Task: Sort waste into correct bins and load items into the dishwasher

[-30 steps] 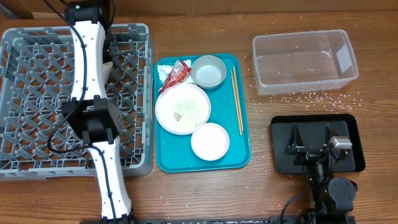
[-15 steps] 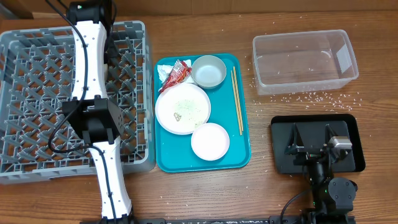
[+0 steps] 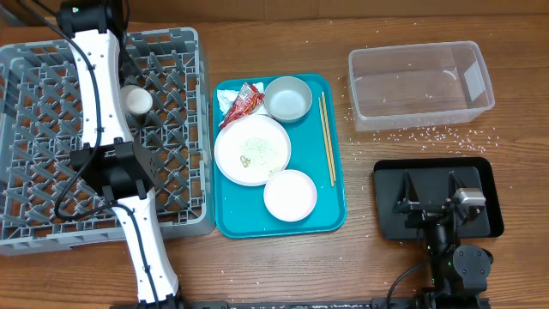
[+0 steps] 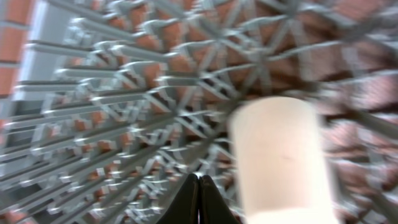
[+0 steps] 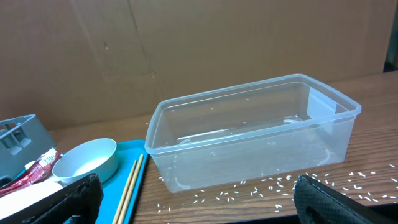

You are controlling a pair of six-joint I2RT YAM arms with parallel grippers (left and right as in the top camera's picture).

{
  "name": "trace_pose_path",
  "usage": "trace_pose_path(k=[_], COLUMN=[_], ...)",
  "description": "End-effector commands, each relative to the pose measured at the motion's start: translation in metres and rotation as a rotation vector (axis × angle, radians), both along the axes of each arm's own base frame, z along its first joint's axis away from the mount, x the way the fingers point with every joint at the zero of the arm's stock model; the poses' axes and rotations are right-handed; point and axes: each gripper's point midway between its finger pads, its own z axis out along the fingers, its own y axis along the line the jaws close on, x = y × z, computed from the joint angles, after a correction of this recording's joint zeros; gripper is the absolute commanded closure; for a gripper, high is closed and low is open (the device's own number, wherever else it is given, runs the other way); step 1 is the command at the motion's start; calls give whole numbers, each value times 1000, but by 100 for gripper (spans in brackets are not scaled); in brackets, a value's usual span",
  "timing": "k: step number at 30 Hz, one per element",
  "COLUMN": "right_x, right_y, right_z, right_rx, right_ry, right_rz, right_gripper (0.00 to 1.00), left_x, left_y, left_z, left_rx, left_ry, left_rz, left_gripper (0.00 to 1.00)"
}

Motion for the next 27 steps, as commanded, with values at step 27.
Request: trace_pose_path(k=[27], right_x=[0], right_y=[-2], right_z=[-2], right_rx=[-6], right_ry=[-3], right_rz=[-11], right_gripper=[0], left_x=[-21], left_y=[-86], left_z=[13], left_rx=[-291], left_ry=[68], left_rz=[-339], left_gripper=[96])
